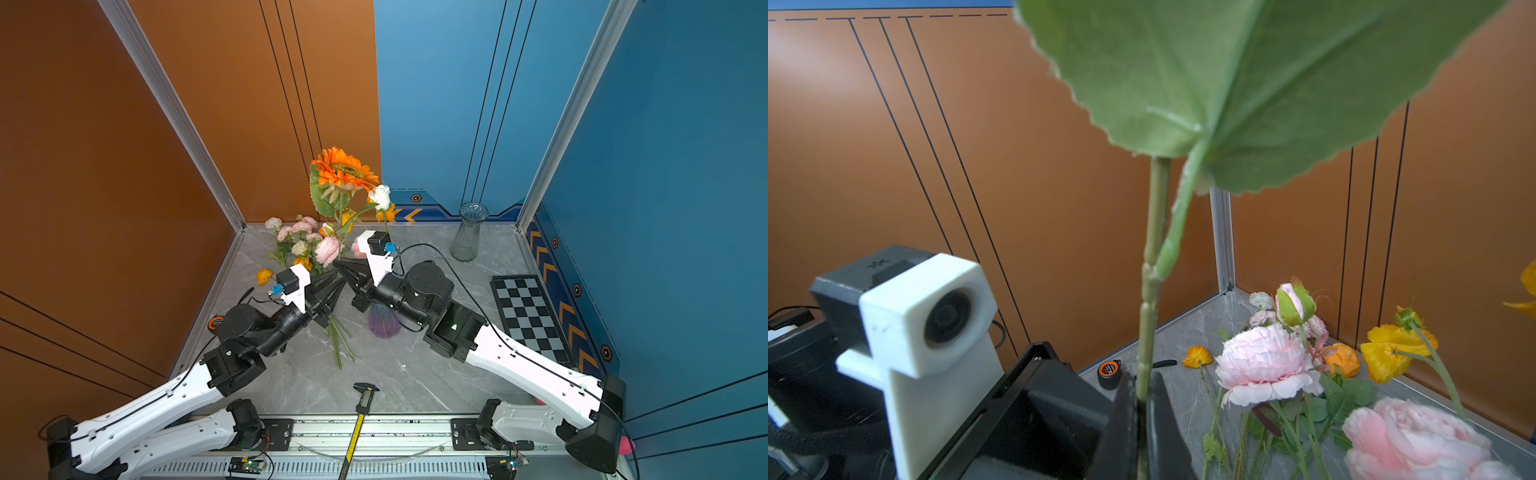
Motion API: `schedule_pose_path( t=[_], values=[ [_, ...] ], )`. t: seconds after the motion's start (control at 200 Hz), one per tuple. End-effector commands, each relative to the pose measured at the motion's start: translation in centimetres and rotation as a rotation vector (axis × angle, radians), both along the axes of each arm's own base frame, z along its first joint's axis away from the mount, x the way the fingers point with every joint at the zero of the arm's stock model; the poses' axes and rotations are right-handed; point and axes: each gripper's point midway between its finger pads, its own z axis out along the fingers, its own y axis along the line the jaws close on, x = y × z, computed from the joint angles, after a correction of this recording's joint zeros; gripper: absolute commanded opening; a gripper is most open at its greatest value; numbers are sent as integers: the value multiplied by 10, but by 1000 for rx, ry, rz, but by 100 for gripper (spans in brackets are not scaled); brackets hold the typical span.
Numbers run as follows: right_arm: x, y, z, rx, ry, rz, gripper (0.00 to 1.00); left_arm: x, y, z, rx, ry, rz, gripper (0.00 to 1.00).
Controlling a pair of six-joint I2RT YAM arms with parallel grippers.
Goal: Arrange the flowers into the vase
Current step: 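Carry the gerbera toward the clear vase with the right gripper while the left draws back, then lower the gerbera stem into the clear glass vase with the right gripper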
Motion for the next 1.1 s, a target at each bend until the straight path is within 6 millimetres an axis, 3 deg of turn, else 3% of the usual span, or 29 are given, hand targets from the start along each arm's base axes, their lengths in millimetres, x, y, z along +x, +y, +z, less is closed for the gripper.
schedule_pose_path(
  t=[0.0,0.065,0.38,0.516,0.656,0.766,1.091],
  values=[
    [-4,-16,20,23,-41,-19,0,-7,4,9,-6,-49,-1,82],
    [-5,-28,25,21,-56,-41,0,-15,6,11,10,-77,-25,100],
    [-2,-126,41,-1,-119,-305,0,-26,20,-6,137,-52,-41,98],
    [8,-151,35,-7,-112,-402,0,-22,17,-17,166,-19,-46,98],
    [24,-156,23,4,-88,-445,0,-19,4,-27,211,23,-98,98],
    [35,-147,12,7,-58,-427,0,-14,-3,-34,240,46,-111,98],
    [60,-140,-26,21,37,-419,0,15,-2,-54,292,133,-47,98]
  ],
)
